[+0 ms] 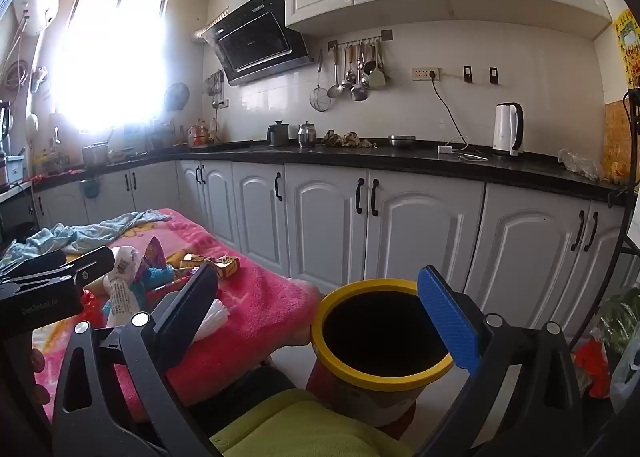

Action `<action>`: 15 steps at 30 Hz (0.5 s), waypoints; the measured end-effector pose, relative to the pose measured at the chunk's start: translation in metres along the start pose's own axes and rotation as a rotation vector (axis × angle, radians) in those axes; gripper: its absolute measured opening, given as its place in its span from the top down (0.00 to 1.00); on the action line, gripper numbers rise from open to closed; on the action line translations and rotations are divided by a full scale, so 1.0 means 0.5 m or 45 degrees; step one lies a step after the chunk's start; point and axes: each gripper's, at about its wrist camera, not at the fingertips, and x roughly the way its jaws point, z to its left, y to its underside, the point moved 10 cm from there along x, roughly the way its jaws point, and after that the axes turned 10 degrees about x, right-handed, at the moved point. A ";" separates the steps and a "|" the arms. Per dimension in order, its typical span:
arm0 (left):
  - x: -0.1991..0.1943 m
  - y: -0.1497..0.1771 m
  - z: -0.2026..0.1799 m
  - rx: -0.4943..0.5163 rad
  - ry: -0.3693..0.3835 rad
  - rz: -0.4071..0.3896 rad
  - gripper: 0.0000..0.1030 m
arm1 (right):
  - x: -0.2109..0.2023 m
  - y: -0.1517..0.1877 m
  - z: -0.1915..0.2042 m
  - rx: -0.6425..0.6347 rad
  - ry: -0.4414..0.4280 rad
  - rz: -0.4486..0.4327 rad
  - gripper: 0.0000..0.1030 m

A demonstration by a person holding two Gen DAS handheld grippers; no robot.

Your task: Collect trash

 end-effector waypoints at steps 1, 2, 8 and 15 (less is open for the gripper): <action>-0.001 -0.001 0.000 0.003 -0.003 -0.006 0.10 | 0.000 0.000 -0.001 0.000 0.001 0.000 0.06; -0.001 -0.002 0.001 0.000 -0.004 -0.011 0.10 | 0.000 0.000 0.000 -0.009 0.003 0.003 0.06; -0.003 -0.003 0.004 0.003 -0.012 -0.019 0.10 | 0.001 0.002 0.000 -0.008 0.002 0.009 0.06; -0.008 -0.014 -0.001 0.005 -0.002 -0.031 0.10 | 0.001 0.002 0.001 -0.008 0.003 0.008 0.06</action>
